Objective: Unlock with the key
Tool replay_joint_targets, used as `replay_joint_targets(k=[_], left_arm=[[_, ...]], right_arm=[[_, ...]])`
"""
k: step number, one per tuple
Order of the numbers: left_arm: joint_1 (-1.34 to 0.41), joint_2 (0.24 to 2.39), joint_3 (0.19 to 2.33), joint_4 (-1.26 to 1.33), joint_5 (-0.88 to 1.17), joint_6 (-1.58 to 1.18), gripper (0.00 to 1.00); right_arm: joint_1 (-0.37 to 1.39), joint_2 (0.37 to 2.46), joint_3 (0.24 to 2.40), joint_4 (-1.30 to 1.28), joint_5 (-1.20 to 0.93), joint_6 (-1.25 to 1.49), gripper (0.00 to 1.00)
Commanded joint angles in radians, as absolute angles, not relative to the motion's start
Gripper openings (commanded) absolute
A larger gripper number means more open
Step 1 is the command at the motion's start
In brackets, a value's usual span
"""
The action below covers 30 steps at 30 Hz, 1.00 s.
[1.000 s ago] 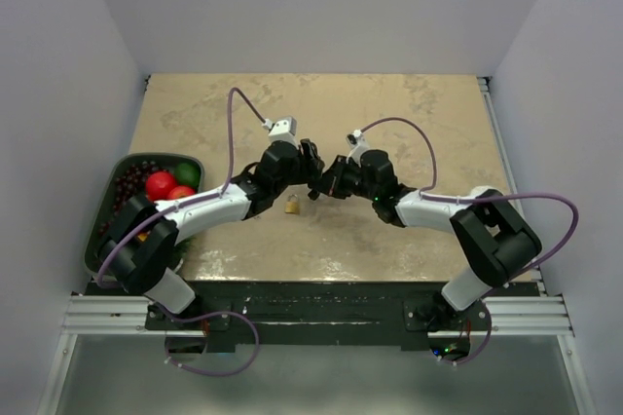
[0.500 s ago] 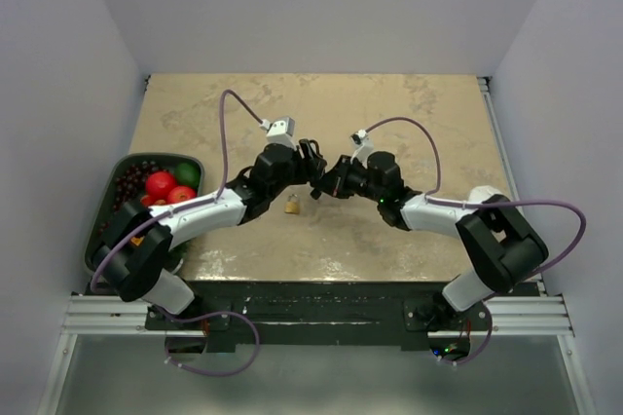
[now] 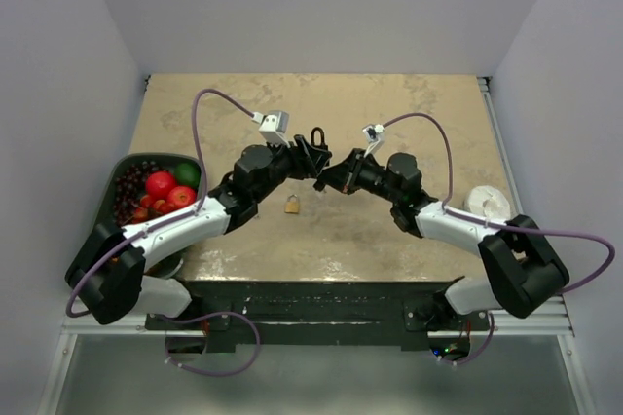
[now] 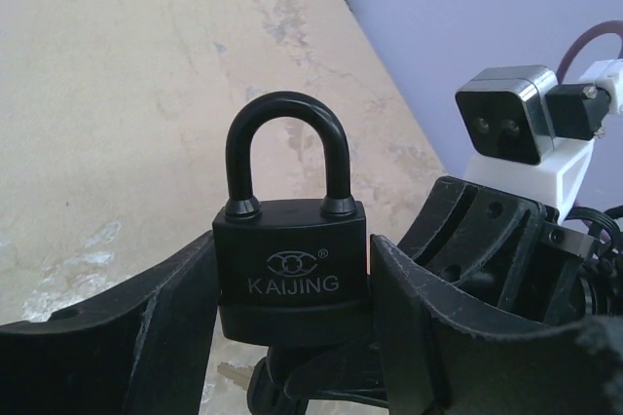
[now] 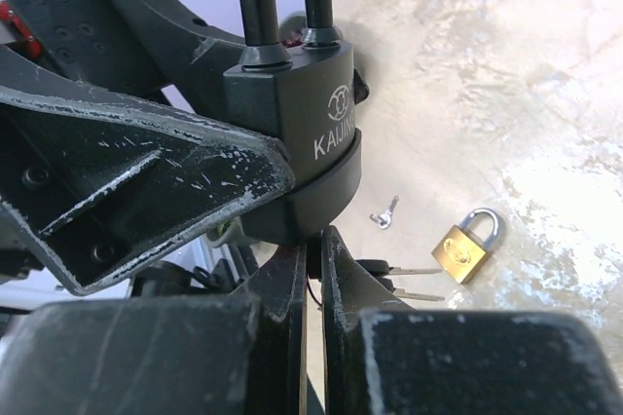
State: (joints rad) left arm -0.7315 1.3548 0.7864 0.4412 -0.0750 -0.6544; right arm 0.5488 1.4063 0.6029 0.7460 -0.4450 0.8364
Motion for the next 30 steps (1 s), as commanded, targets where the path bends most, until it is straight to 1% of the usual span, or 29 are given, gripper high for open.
replay_joint_targets(k=[1,11,22,25,27,29,30], left_arm=[[-0.756,1.276,0.762,0.535,0.107,-0.621,0.00],[-0.747,1.227,0.742,0.617,0.241,-0.626,0.00],[-0.746,1.232,0.756,0.591,0.236,-0.598,0.00],[-0.744,1.247,0.802,0.505,0.181,-0.575,0.00],[-0.736,1.285,0.839,0.387,0.127,-0.565,0.00],[-0.723,1.311,0.857,0.347,0.094,-0.566,0.00],[-0.719,1.315,0.857,0.345,0.086,-0.569,0.00]], right_arm=[[0.494,1.332,0.609,0.856,-0.327,0.844,0.00],[0.488,1.233,0.618,0.833,-0.362,0.824,0.00],[0.486,1.218,0.629,0.779,-0.347,0.784,0.00],[0.485,1.210,0.659,0.684,-0.322,0.732,0.00],[0.486,1.207,0.676,0.609,-0.316,0.684,0.00],[0.486,1.200,0.684,0.580,-0.308,0.666,0.00],[0.485,1.195,0.683,0.568,-0.307,0.658,0.02]])
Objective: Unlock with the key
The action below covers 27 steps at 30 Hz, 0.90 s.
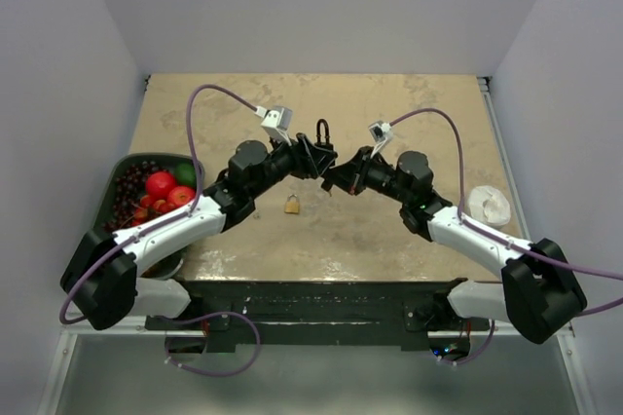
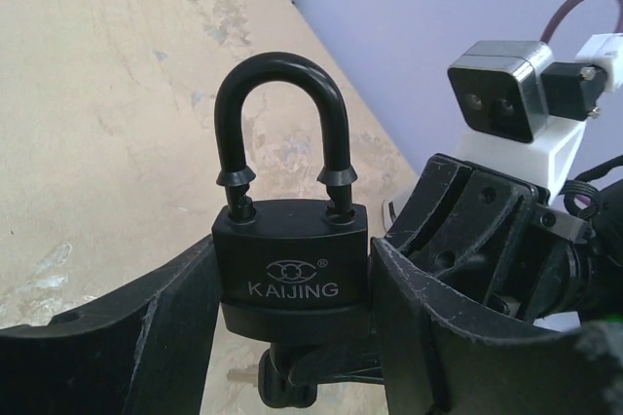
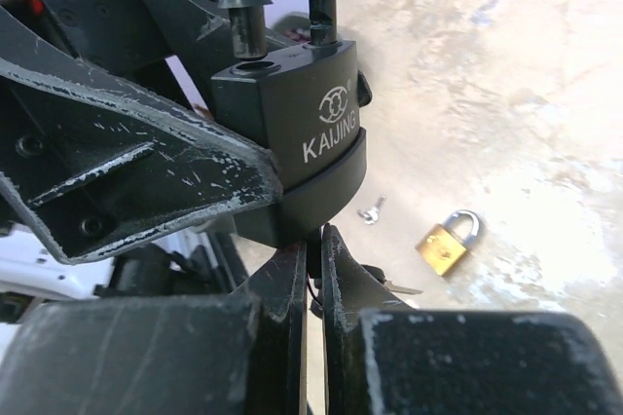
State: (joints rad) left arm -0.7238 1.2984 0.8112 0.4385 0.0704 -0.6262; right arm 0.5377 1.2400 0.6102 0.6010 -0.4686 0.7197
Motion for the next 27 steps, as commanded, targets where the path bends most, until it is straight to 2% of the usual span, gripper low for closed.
replay_joint_targets(k=[1,19,22,26,27], left_arm=[[-0.718,1.327,0.859,0.348,0.081,-0.574,0.00],[-0.661,1.465,0.962,0.347,0.063,-0.620,0.00],[-0.640,1.479,0.969,0.360,0.093,-0.623,0.00],[-0.609,1.462,0.950,0.373,0.178,-0.603,0.00],[-0.604,1.456,0.943,0.377,0.196,-0.594,0.00]], right_arm=[[0.486,1.190,0.674,0.565,-0.305,0.655,0.04],[0.486,1.170,0.643,0.468,-0.290,0.592,0.36],[0.485,1.158,0.643,0.442,-0.288,0.578,0.43],[0.486,1.118,0.661,0.402,-0.290,0.560,0.63],[0.485,1.111,0.673,0.372,-0.290,0.543,0.64]])
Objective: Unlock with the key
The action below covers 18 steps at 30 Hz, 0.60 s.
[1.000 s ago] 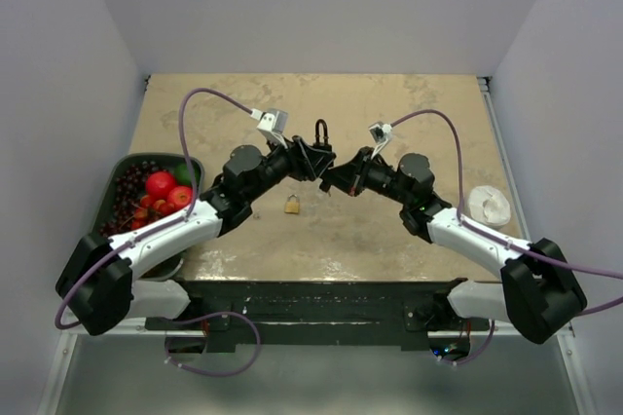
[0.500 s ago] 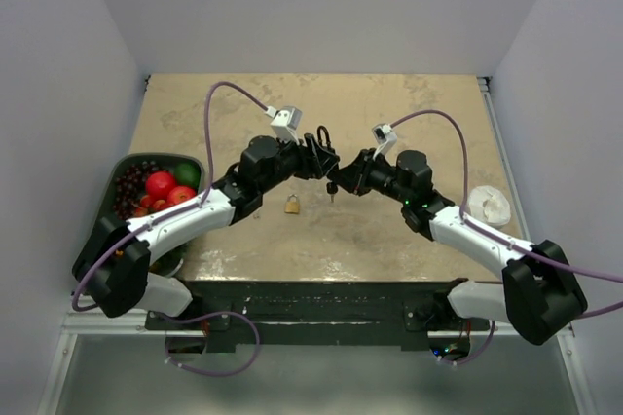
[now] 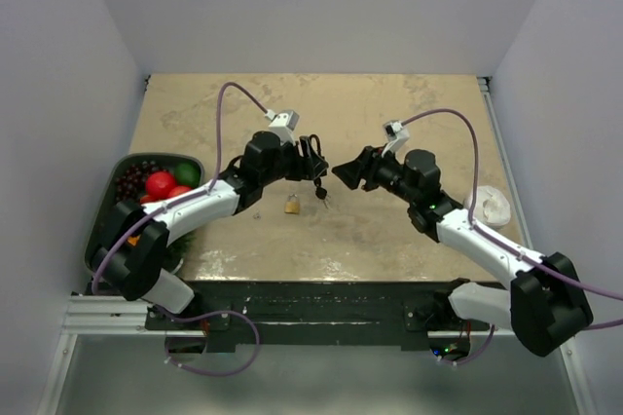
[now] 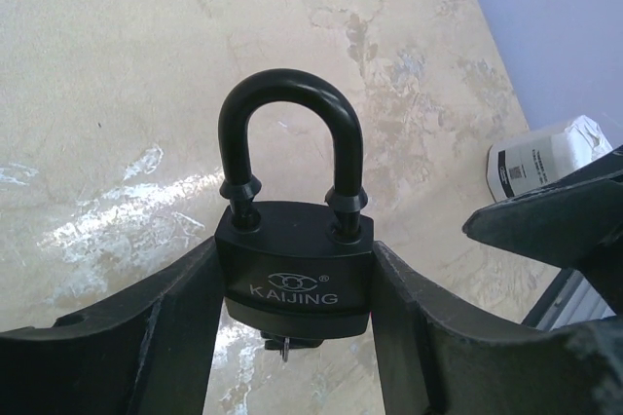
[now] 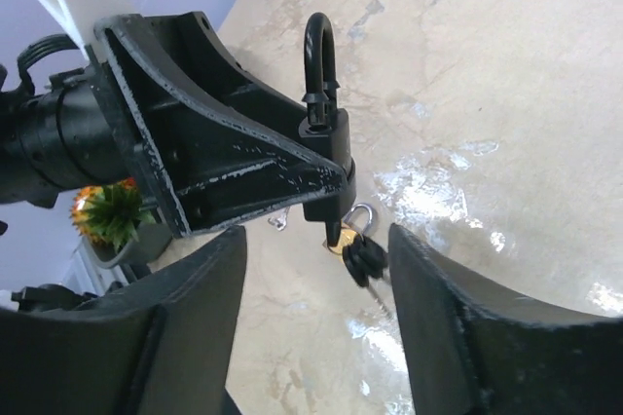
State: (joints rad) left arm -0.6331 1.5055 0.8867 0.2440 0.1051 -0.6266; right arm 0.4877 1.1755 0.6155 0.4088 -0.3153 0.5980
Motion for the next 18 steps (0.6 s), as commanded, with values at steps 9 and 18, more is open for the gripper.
replay_joint_targets(k=[9,18], left_arm=[[-0.549,1.370,0.891,0.370,0.581,-0.454,0.00],[-0.480,1.327,0.821,0.409,1.034,-0.353,0.00]], right_arm=[[0.437,1.095,0.824,0.308,-0.486,0.453,0.74],[0.417,1.104,0.920,0.238,-0.751,0.295,0.77]])
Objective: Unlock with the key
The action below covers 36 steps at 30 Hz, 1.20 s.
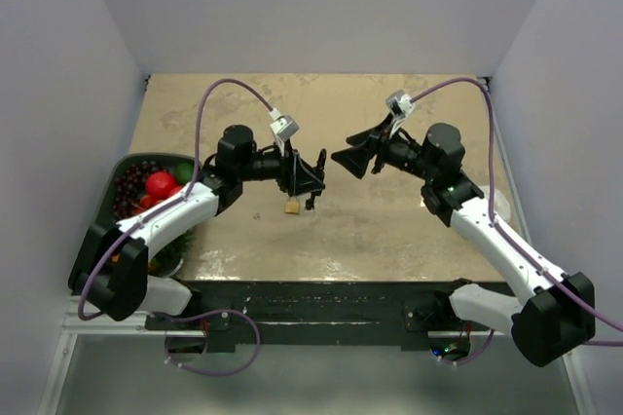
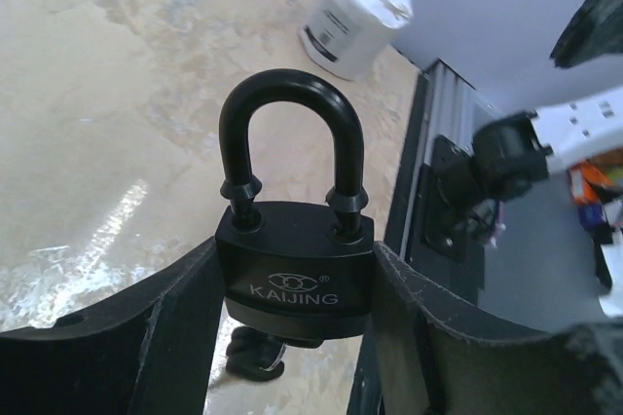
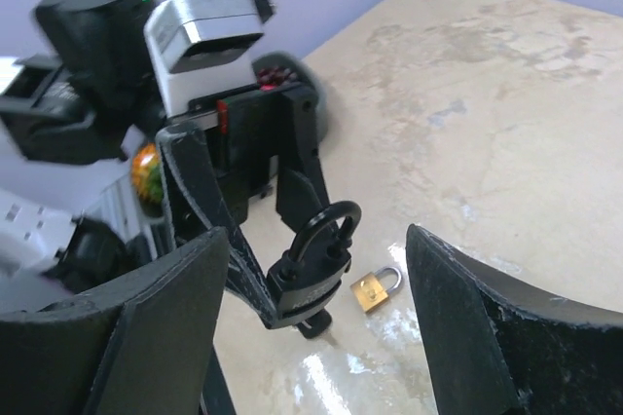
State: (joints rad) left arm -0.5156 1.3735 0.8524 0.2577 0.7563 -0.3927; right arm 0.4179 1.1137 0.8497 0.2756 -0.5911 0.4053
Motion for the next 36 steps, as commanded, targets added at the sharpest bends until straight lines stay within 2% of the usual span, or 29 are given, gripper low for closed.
replay_joint_targets(k=[1,5,10,19,21,24,25,27,31,36], left_arm=[[-0.480,1.324,0.810,0.481,1.060,-0.386,0.00],[-0.476,1.347,0.785,0.669,1.225,-0.521,0.00],[-0.476,1.373,0.736,0.926,1.305,-0.714,0.00],[-0.477,1.381,0.729,0.957,1.313,-0.749,0.00],[-0.476,1.374,0.736,0.915,1.293,-0.685,0.00],[-0.476,1.359,0.793,0.641,1.206,-0.454,0.00],[-0.476,1.352,0.813,0.457,1.128,-0.389,0.00],[-0.476,1.341,0.845,0.347,1.042,-0.290,0.00],[-0.476,1.301,0.836,0.281,0.840,-0.259,0.00],[-0.476,1.263,0.821,0.272,0.762,-0.242,0.00]], right_arm=[[0.417,1.103,0.929,0.236,-0.774,0.287,0.77],[0.417,1.127,0.940,0.251,-0.926,0.290,0.78],[0.454,1.163,0.916,0.333,-0.994,0.342,0.78],[0.534,1.178,0.927,0.311,-0.957,0.311,0.78],[0.538,1.177,0.925,0.308,-0.918,0.325,0.78],[0.555,1.157,0.919,0.281,-0.763,0.333,0.78],[0.577,1.140,0.917,0.264,-0.694,0.330,0.78],[0.604,1.131,0.916,0.223,-0.524,0.327,0.78],[0.658,1.146,0.916,0.187,-0.352,0.360,0.77],[0.690,1.184,0.916,0.156,-0.200,0.393,0.74]])
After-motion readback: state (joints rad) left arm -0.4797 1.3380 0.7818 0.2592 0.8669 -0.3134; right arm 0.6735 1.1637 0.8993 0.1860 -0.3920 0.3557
